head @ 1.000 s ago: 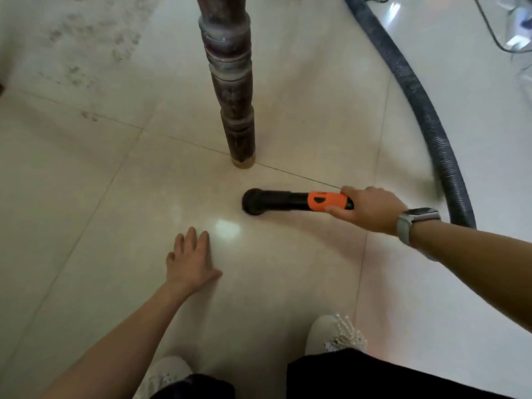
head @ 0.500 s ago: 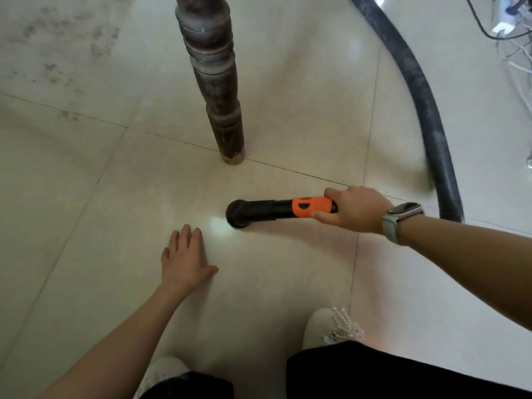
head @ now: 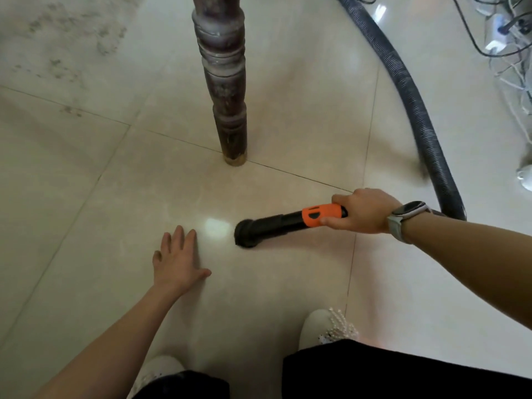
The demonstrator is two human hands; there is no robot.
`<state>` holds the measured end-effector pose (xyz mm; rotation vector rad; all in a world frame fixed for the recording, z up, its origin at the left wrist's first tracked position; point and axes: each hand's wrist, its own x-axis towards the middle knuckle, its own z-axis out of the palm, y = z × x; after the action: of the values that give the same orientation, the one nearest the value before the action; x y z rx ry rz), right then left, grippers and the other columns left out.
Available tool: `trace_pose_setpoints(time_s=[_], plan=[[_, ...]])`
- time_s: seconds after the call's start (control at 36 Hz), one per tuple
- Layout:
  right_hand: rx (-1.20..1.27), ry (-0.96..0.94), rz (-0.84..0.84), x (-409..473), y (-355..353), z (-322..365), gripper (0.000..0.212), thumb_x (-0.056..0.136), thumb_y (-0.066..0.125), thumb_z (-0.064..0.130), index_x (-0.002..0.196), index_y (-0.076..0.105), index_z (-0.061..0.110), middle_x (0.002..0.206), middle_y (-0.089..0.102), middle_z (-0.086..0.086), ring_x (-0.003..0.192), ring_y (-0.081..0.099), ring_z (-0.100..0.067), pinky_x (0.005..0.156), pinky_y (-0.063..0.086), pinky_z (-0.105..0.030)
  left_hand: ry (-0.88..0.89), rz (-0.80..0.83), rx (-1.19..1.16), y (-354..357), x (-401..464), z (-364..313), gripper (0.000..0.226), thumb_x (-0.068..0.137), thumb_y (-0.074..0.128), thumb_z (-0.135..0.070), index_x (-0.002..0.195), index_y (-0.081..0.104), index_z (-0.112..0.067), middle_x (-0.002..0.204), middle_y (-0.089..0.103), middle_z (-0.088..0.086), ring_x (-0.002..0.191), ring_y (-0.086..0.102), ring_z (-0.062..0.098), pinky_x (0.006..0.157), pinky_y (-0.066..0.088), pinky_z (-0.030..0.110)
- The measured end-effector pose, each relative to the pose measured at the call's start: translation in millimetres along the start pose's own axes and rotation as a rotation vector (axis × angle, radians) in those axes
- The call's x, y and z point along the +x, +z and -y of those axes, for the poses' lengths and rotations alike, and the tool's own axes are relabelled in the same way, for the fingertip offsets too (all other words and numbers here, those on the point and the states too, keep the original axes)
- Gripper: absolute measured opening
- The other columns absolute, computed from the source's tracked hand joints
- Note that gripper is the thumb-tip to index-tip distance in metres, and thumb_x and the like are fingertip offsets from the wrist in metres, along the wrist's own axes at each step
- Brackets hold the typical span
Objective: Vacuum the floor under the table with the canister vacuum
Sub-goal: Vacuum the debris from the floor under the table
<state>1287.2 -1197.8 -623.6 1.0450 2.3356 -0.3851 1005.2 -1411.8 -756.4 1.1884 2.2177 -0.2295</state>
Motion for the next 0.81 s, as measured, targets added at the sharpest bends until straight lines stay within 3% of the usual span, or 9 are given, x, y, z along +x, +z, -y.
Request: trace_pose_setpoints(time_s=[0.22,0.42,0.53,0.69,0.81], plan=[[0.033,-0.044,-0.056,8,11,28,0.047,0.087,0.04,0.067,0.089,0.046,0.021,0.064,0.047,0.003,0.061,0.049,-0.018,0.056,0.035,-0.029,0.006,0.02,0.0,-3,0,5,0.099,0.079,0.07,-0.047,0.151,0.006,-0.024,0.159,-0.007,0.004,0.146,-0.005,0.031,0.116,0.017,0.05],[0.151,-0.042,-0.091,54,-7,74,0.048,0.088,0.036,0.068,0.092,0.044,0.022,0.069,0.048,0.003,0.058,0.046,-0.011,0.051,0.032,-0.026,-0.058,-0.001,-0.046,-10,-6,24,0.096,0.079,0.07,-0.046,0.15,0.008,-0.023,0.159,-0.006,0.005,0.146,-0.004,0.031,0.115,0.018,0.049],[0.217,0.023,-0.202,82,-24,101,0.053,0.088,0.032,0.07,0.088,0.046,0.019,0.068,0.048,0.001,0.058,0.047,-0.015,0.051,0.034,-0.03,-0.12,0.002,-0.07,-9,-10,43,0.097,0.079,0.069,-0.048,0.15,0.007,-0.024,0.159,-0.007,0.006,0.146,-0.004,0.032,0.115,0.019,0.049],[0.376,-0.066,-0.206,118,-31,157,0.052,0.089,0.036,0.068,0.073,0.047,0.02,0.066,0.052,-0.001,0.056,0.052,-0.02,0.053,0.04,-0.03,-0.198,0.019,-0.128,-5,-14,65,0.098,0.08,0.066,-0.051,0.151,0.003,-0.027,0.159,-0.011,0.004,0.146,-0.006,0.032,0.114,0.018,0.049],[0.438,-0.154,-0.125,131,-32,194,0.049,0.092,0.042,0.06,0.062,0.038,0.021,0.057,0.041,0.001,0.049,0.041,-0.017,0.049,0.03,-0.029,-0.223,-0.002,-0.221,-7,-12,69,0.086,0.084,0.061,-0.051,0.151,0.013,-0.026,0.16,-0.002,0.003,0.146,-0.001,0.03,0.114,0.02,0.048]])
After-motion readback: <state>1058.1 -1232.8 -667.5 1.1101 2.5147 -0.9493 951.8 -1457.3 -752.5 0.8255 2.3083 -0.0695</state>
